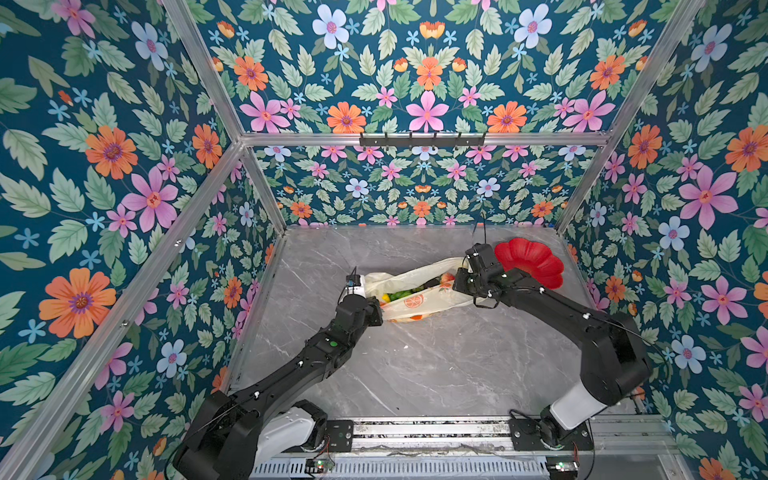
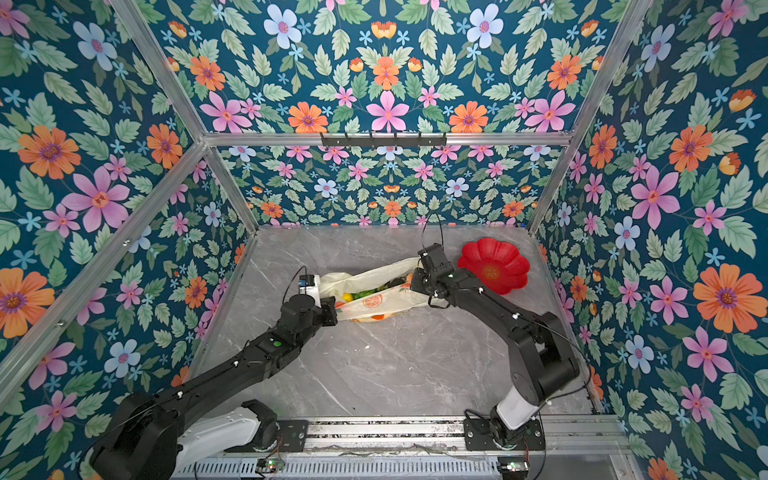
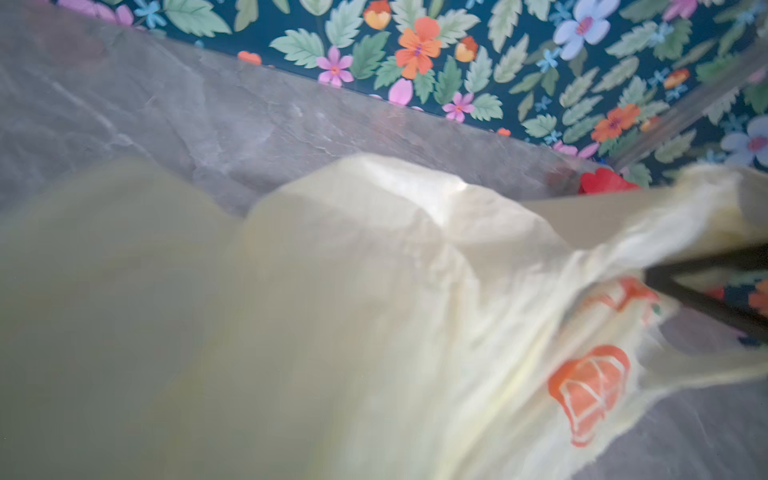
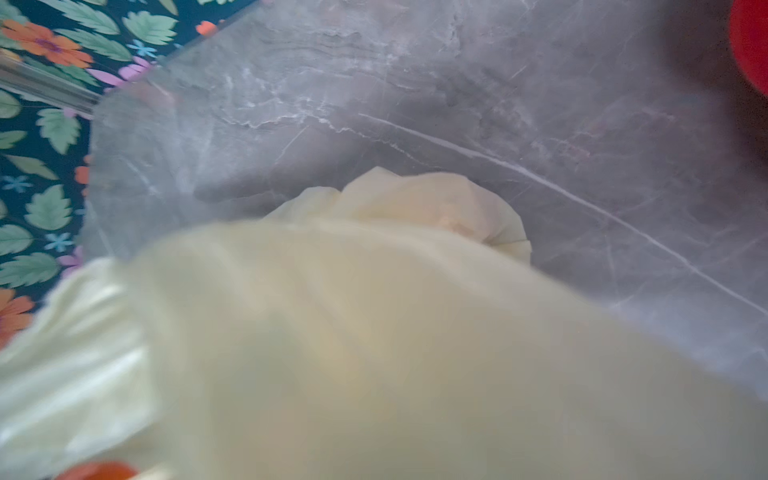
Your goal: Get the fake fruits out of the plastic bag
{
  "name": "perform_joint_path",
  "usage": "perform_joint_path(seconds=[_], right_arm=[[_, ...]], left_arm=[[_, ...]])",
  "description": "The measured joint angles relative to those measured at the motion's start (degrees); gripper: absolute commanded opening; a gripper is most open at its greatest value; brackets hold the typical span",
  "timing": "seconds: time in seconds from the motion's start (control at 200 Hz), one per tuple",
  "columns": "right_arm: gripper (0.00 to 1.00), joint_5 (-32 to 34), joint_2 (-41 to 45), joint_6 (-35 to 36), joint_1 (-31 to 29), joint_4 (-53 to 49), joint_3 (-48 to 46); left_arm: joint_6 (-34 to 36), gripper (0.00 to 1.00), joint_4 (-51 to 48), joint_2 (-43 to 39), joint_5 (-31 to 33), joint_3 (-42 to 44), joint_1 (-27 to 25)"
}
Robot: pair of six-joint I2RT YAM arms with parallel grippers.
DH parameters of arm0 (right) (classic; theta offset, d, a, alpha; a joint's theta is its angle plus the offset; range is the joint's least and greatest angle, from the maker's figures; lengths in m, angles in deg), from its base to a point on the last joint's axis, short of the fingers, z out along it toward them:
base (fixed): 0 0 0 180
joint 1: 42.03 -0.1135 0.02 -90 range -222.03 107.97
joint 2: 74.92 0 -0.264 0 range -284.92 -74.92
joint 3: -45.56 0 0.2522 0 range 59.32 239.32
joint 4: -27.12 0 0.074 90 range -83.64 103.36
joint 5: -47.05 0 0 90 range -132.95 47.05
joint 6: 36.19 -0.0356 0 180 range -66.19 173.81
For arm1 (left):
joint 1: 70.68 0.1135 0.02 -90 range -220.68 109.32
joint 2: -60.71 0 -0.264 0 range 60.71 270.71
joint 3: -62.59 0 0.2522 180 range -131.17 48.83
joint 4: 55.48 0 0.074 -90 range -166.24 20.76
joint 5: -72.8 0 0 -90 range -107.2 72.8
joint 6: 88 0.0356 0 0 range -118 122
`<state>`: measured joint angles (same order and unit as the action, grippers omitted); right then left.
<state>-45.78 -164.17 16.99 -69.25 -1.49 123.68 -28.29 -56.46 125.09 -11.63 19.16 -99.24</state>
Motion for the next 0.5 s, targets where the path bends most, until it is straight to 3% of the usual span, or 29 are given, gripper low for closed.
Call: perform_joint_path(seconds=[0.11,0.255,0.34,0.5], right_arm=[[0.00,-5.2,3.8,-0.1,1.0,7.0,-6.9],[0.00,-8.5,5.1,-2.6,2.1,14.1,-14.8],[0.00,-8.7,5.1,-3.7,2.2,15.5,-16.7],[0.00,-8.2,6.6,-3.8,0.6,15.0,-15.1]], left_arm=[[-3.0,0.00,1.5,2.7,-4.9,0.0,6.1],[-4.2,0.00,1.9,7.5,-9.7,-1.7,8.1],[-3.9,0.13,1.6,8.7,-11.4,-3.2,7.3],[0.0,0.32,-2.8,5.7,-9.2,-5.7,1.1]])
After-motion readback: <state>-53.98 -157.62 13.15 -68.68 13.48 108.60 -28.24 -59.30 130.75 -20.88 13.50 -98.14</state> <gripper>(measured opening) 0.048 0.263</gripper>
